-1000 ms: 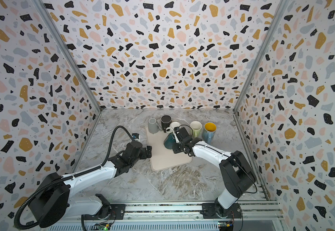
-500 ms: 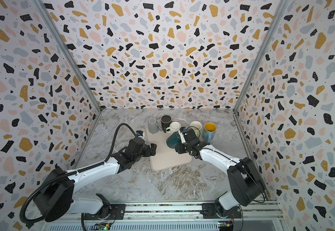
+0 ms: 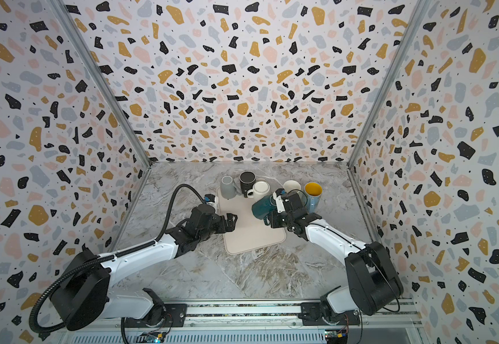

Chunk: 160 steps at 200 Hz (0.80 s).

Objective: Turn the mug right side up
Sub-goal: Pick up the mug from the tray, then place the mug at the top-left of the table.

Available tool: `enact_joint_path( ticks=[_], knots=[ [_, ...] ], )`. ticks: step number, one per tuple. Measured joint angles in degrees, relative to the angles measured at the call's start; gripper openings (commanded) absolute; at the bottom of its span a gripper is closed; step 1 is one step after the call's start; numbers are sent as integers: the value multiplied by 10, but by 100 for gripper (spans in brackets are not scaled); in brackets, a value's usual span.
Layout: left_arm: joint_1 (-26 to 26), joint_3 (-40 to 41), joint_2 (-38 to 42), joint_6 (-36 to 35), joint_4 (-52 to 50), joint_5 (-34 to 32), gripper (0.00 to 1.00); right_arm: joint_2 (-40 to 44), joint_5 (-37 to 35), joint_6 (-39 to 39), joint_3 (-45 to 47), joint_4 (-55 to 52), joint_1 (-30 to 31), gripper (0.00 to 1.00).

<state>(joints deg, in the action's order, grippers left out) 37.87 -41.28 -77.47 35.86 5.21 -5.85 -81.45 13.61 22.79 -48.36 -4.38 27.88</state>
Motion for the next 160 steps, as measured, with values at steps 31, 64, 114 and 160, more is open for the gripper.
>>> enact_joint_path(
  ticks=[31, 64, 114, 160],
  knots=[
    [0, 0, 2, 9, 7, 14, 100, 1, 12, 5, 0, 7, -3, 0],
    [0, 0, 3, 16, 23, 31, 100, 1, 24, 14, 0, 14, -5, 0],
    [0, 0, 3, 28, 35, 52, 100, 5, 38, 21, 6, 20, -7, 0],
    [1, 0, -1, 39, 58, 73, 100, 5, 63, 36, 14, 40, -16, 0]
  ],
)
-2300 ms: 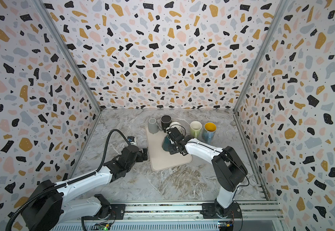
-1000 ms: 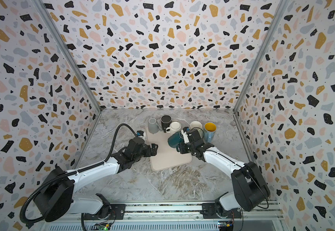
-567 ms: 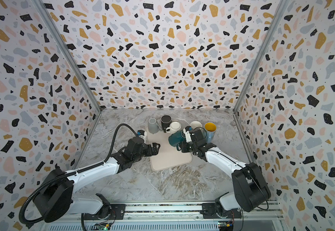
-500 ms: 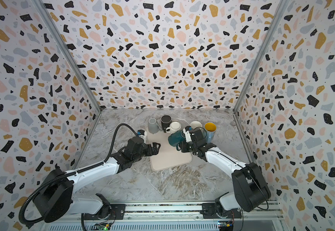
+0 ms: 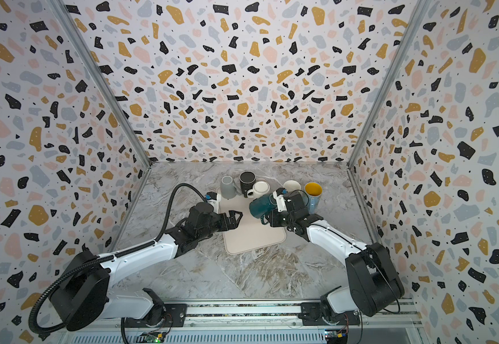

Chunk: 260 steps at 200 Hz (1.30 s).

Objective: Turn the mug right side up
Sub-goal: Place the mug at the top-left of the table.

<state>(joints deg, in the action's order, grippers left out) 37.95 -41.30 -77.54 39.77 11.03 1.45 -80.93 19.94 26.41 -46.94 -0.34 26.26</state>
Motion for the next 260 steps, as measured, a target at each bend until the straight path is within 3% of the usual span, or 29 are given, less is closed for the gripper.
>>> enact_joint_path(
  ticks=[134, 199, 260],
  knots=[
    [14, -29, -47, 36, 78, 63, 100, 1, 116, 85, 28, 118, -19, 0],
    [17, -29, -53, 56, 137, 102, 94, 1, 128, 98, 28, 148, -20, 0],
    [20, -29, -53, 64, 171, 129, 80, 19, 127, 105, 28, 157, -24, 0]
  ],
)
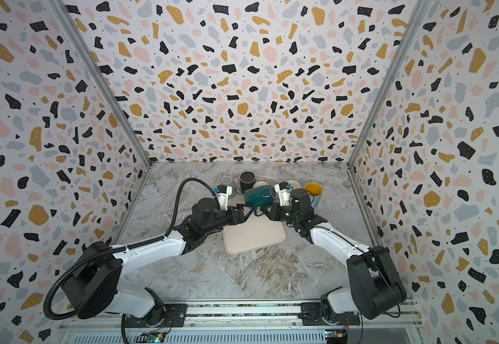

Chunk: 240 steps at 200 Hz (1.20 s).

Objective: Turn the mug right side up
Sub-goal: Place the mug at the top-left of the table.

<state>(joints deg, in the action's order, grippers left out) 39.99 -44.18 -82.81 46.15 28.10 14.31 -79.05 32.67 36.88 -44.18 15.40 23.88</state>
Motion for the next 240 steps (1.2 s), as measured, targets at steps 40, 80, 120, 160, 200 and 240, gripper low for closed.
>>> enact_joint_path(
  ticks=[40, 80, 120, 160, 200, 240],
  knots=[
    [1, 0, 0, 4, 16, 9, 78, 10, 0, 6, 0, 21, 0, 0],
    [3, 0, -11, 12, 29, 17, 68, 10, 3, 23, 0, 49, 0, 0],
    [3, 0, -13, 12, 33, 19, 60, 10, 6, 36, 5, 70, 0, 0],
    [3, 0, -15, 14, 45, 24, 54, 10, 10, 47, 12, 85, 0, 0],
    [3, 0, -23, 17, 53, 30, 49, 10, 12, 54, 15, 99, 0, 0],
    [3, 0, -30, 17, 60, 33, 47, 10, 16, 61, 15, 106, 0, 0]
  ],
)
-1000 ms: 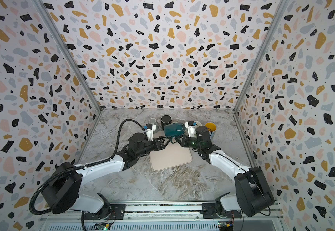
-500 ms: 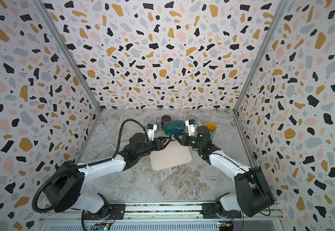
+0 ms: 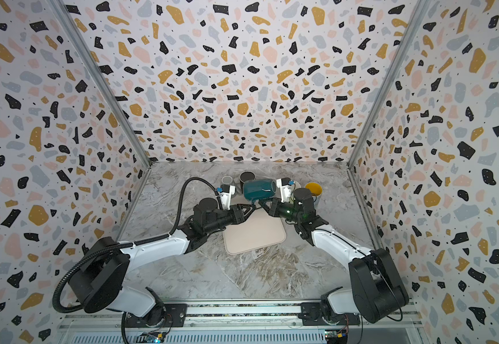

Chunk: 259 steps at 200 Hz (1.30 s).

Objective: Turn the mug right side up
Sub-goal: Place the mug at the top-left of the table.

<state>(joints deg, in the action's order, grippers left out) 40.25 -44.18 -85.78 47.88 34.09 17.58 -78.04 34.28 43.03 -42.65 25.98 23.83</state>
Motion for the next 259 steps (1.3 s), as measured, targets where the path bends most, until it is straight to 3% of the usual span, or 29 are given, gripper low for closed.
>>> enact_joint_path(
  ticks=[100, 214, 259],
  knots=[
    [0, -10, -21, 31, 32, -5, 37, 0, 22, 35, 15, 40, 0, 0],
    [0, -10, -55, 80, 104, -14, 36, -19, 35, 95, 35, 124, -5, 0],
    [-3, -10, -64, 99, 117, -16, 31, -33, 34, 110, 37, 148, -5, 0]
  ],
)
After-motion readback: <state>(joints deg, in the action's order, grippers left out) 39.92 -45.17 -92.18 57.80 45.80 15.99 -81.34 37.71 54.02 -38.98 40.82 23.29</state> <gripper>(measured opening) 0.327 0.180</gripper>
